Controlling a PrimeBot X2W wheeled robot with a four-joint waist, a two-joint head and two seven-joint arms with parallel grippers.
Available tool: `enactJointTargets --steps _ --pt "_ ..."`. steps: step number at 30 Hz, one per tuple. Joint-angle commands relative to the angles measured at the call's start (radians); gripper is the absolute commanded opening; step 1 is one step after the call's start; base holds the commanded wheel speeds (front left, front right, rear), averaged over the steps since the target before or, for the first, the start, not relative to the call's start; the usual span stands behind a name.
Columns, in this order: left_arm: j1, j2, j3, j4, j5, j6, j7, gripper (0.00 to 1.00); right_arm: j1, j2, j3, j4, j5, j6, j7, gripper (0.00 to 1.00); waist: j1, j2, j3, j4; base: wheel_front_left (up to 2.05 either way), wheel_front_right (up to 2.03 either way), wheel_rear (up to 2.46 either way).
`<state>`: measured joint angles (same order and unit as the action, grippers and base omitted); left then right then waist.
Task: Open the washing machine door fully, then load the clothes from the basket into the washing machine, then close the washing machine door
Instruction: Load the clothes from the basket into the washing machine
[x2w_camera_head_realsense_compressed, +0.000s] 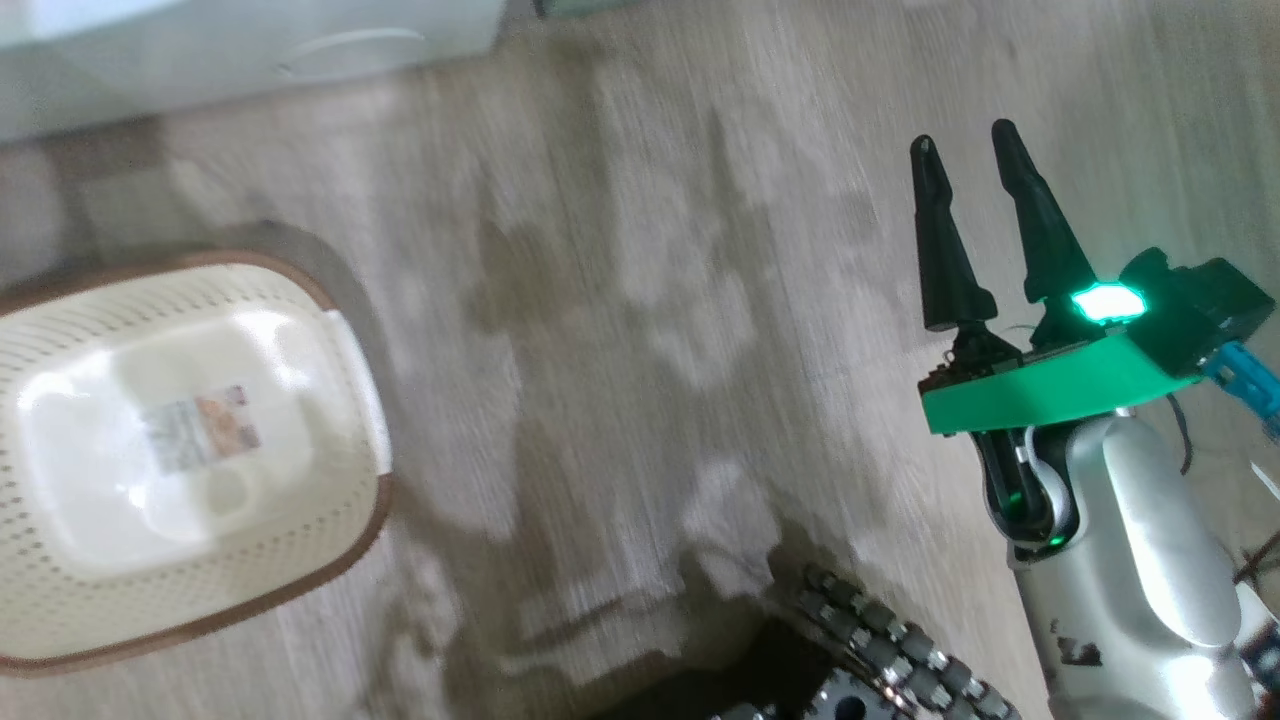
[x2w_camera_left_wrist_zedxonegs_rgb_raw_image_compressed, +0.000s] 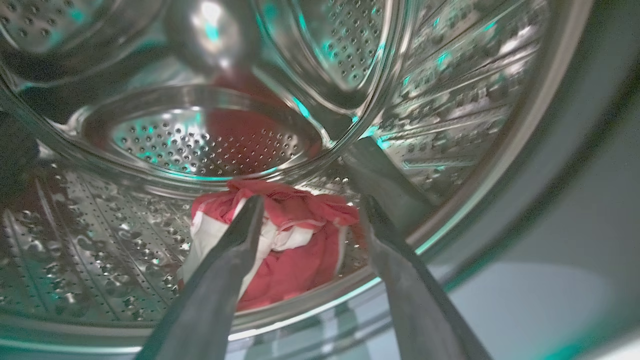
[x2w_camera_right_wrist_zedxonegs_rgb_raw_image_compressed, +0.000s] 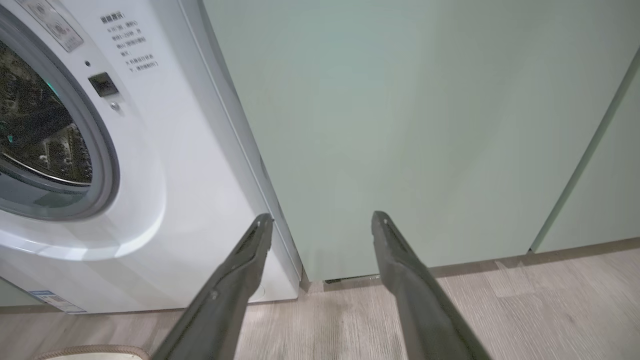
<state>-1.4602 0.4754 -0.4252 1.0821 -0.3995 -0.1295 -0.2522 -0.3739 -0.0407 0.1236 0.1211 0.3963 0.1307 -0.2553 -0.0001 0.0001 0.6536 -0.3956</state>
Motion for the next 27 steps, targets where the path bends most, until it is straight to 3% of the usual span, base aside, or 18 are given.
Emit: enactJointTargets --steps 1,15,27 --pt "0.0 0.025 0.02 -0.047 -0.008 0.0 -0.009 1.0 0.034 -0.009 0.007 -0.025 -0.009 0.0 -0.006 1.0 0.0001 -0.0001 -0.074 0.054 0.0 0.0 0.0" --pt "0.469 -0.062 0.111 -0.286 -0.051 -0.001 -0.009 1.0 0.116 -0.009 -0.034 0.013 -0.091 0.0 -0.006 1.0 0.0001 -0.0001 -0.354 0.17 0.0 0.0 0.0" --pt "0.897 -0.202 0.212 -0.569 0.019 0.019 -0.009 1.0 0.226 -0.009 -0.073 0.039 -0.124 0.0 -0.006 1.0 0.0001 -0.0001 -0.562 0.265 0.0 0.0 0.0"
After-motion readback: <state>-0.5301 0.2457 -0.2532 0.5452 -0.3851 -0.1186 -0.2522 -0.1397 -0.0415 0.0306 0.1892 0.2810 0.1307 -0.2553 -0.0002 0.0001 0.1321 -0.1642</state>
